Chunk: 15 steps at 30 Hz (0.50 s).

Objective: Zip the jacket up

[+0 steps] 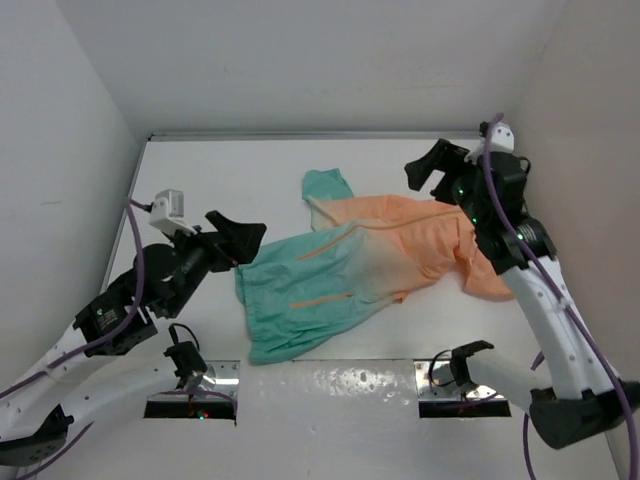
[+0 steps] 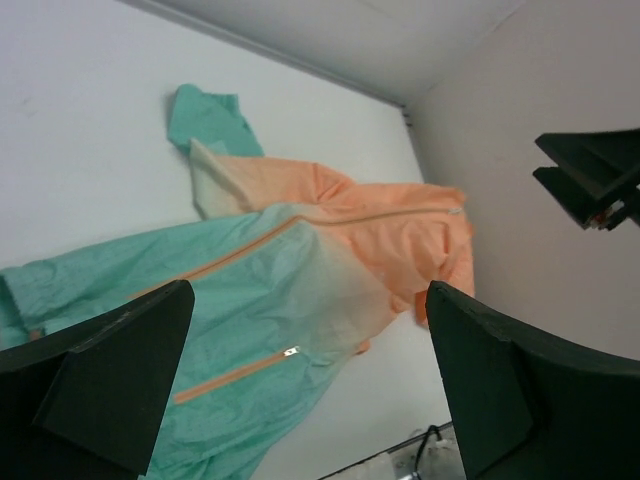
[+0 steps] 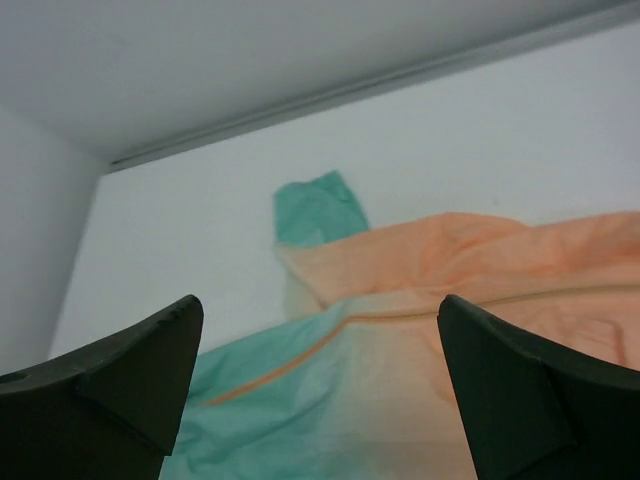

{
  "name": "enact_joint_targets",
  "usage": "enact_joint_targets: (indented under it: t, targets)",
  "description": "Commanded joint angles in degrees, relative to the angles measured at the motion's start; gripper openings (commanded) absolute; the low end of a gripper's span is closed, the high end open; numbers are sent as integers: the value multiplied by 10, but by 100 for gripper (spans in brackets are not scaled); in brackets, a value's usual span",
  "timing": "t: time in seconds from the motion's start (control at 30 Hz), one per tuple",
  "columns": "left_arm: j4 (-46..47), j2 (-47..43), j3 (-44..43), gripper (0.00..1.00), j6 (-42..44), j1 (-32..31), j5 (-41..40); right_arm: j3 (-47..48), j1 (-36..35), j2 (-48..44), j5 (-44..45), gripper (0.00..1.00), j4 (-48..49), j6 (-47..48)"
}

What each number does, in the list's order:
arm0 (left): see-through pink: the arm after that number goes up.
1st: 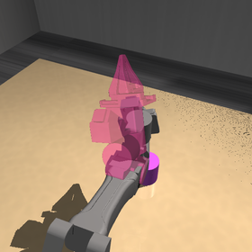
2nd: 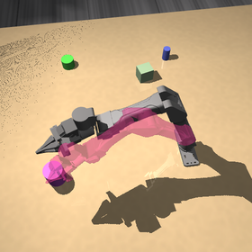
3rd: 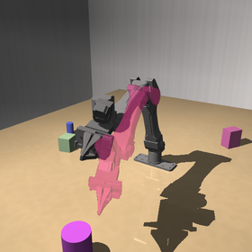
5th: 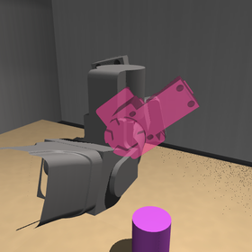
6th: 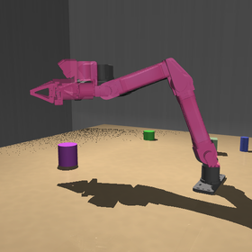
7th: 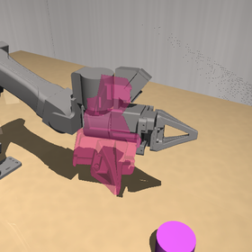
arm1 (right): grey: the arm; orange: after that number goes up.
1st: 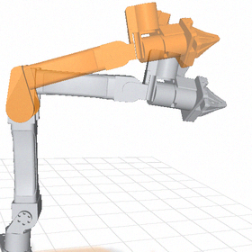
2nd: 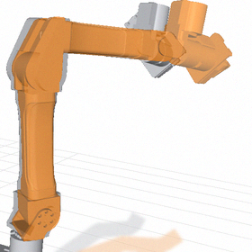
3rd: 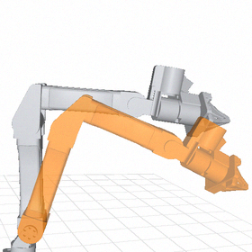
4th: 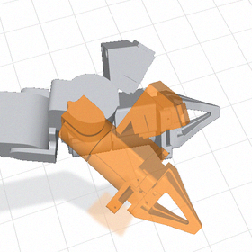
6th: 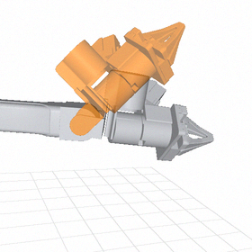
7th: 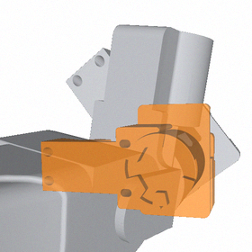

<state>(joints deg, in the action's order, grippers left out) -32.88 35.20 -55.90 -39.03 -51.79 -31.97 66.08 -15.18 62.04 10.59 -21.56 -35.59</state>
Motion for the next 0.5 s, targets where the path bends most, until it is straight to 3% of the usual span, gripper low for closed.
enact_joint_targets:
  t: [0.0, 0.13, 0.23, 0.33, 0.47]
  targets:
    - [44, -36, -4, 100, 7, -4, 30, 13, -3, -101, -145, 99, 22, -11]
    - [27, -78, 23, 100, 6, -4, 59, -54, -3, -221, -255, 99, 9, -46]
    - [24, -116, 60, 100, 0, -3, 83, -182, -3, -350, -338, 99, 48, -94]
    - [25, -151, 86, 100, 8, -3, 108, -284, -3, -451, -348, 99, 36, -107]
    - [34, -174, 127, 100, 8, -3, 116, -357, -3, -504, -346, 99, -15, -103]
